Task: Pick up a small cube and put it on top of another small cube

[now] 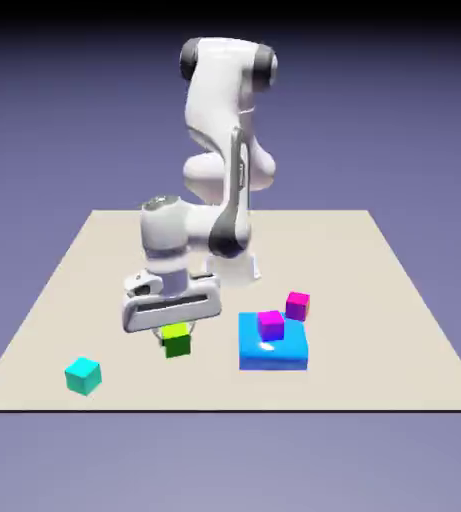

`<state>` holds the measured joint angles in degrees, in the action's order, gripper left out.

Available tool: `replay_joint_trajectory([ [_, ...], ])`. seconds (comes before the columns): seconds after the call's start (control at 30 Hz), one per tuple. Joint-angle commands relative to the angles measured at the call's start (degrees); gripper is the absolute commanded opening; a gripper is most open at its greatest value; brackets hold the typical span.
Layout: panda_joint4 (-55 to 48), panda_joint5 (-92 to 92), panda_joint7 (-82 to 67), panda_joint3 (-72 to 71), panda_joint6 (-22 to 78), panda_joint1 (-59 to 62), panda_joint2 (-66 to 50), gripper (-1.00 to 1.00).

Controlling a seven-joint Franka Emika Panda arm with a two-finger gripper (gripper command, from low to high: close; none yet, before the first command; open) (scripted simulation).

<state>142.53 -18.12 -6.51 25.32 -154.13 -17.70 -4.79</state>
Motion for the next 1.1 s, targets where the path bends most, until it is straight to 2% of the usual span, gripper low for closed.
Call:
replay_joint_trajectory([
  [0.0, 1.44, 1.77, -0.04, 0.48, 0.43, -1.33, 2.08, -1.00],
  [0.43, 19.10, 23.26, -0.71, 6.23, 6.24, -21.60, 27.53, -1.00],
  [0.73, 19.61, 3.48, -15.13, 7.36, -7.65, -27.62, 12.27, -1.00],
  [0.77, 19.61, 3.48, -15.13, 7.36, -7.65, -27.62, 12.27, 1.00],
  [1.07, 19.10, 23.25, -0.71, 6.23, 6.24, -21.60, 27.53, 1.00],
])
